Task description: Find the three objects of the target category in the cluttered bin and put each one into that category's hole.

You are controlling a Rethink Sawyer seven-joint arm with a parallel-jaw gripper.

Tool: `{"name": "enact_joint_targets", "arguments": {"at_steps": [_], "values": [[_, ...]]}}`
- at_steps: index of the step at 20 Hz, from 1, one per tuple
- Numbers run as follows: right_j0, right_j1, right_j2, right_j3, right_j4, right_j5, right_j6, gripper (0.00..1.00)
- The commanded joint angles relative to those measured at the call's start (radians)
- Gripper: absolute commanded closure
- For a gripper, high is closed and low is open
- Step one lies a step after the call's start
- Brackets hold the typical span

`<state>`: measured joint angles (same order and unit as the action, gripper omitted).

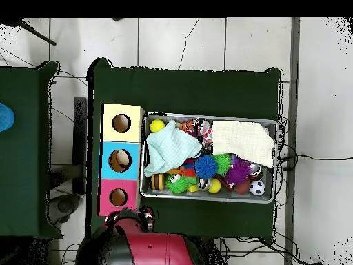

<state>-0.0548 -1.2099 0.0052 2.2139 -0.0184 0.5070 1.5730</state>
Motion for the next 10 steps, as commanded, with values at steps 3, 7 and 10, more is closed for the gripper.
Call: {"name": "enact_joint_targets", "arguments": {"at_steps": [3, 7, 10], "values": [[0.022, 0.118, 0.022, 0.009, -0.112, -0.199, 0.127, 0.00], [0.044, 0.117, 0.000, -0.008, -0.107, -0.175, 0.138, 0.00], [0.051, 0.122, -0.004, -0.009, -0.101, -0.177, 0.139, 0.00]]}}
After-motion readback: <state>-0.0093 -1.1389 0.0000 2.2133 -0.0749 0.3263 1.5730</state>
